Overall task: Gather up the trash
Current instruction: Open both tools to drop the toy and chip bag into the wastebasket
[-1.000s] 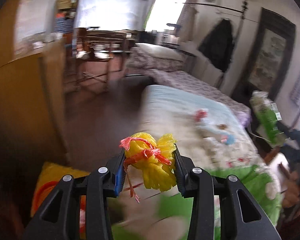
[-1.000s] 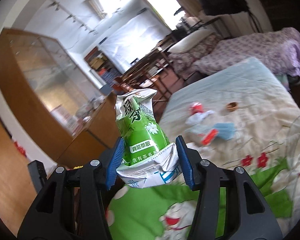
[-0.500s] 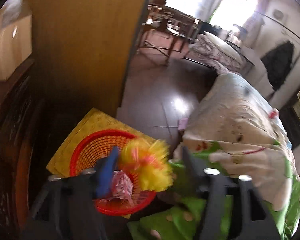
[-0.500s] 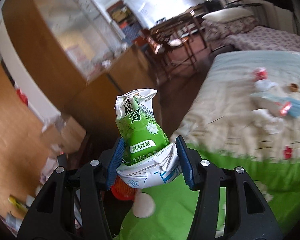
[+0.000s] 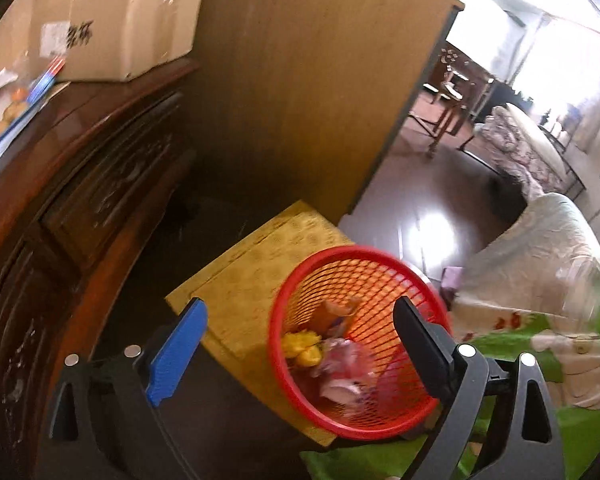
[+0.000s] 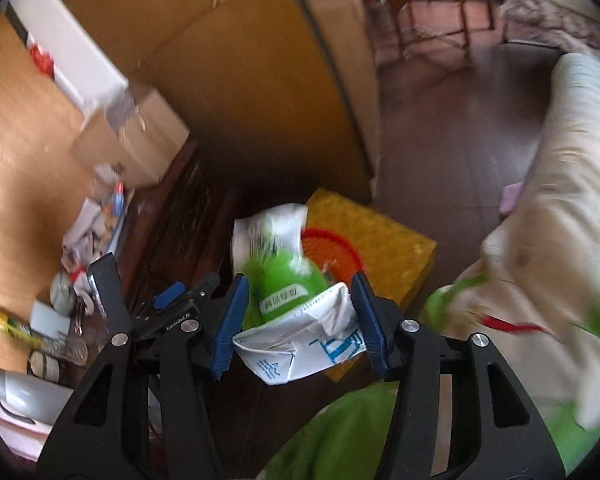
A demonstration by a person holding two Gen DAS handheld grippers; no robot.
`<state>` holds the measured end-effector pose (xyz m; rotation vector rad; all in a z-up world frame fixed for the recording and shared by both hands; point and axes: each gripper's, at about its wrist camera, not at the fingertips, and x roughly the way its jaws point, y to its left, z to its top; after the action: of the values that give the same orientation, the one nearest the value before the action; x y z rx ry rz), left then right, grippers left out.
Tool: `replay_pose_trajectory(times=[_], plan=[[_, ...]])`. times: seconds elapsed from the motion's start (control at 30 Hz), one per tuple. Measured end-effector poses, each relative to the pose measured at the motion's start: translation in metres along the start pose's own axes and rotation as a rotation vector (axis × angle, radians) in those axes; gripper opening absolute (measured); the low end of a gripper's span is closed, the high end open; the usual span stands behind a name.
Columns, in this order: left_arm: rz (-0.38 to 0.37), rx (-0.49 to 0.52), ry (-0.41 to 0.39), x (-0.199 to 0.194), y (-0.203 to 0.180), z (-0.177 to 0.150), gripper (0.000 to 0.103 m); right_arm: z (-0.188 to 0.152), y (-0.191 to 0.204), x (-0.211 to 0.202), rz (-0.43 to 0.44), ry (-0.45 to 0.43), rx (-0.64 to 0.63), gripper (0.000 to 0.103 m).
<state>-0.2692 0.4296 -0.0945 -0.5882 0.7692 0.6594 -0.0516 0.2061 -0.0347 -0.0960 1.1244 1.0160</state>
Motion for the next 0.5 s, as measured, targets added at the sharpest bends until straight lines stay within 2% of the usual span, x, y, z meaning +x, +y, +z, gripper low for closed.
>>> replay_pose_trajectory(times=[0.03, 0.07, 0.1, 0.3, 0.5], plan=[[0.007, -0.004, 0.005, 0.003, 0.003, -0.002, 0.092, 0.002, 0.002, 0.007, 0.002, 0.015, -0.006, 0.055], [0.012, -0.007, 0.009, 0.006, 0.005, -0.003, 0.092, 0.005, 0.005, 0.017, -0.013, 0.035, -0.015, 0.064], [0.012, -0.009, 0.012, 0.008, 0.007, -0.003, 0.092, 0.004, 0.006, 0.021, -0.023, 0.039, -0.019, 0.067], [-0.013, -0.013, 0.012, 0.009, 0.009, -0.001, 0.092, -0.003, -0.002, 0.019, -0.048, 0.017, -0.012, 0.067], [-0.049, -0.029, 0.025, 0.007, 0.002, -0.001, 0.092, -0.003, -0.022, -0.015, -0.056, -0.07, 0.033, 0.067]])
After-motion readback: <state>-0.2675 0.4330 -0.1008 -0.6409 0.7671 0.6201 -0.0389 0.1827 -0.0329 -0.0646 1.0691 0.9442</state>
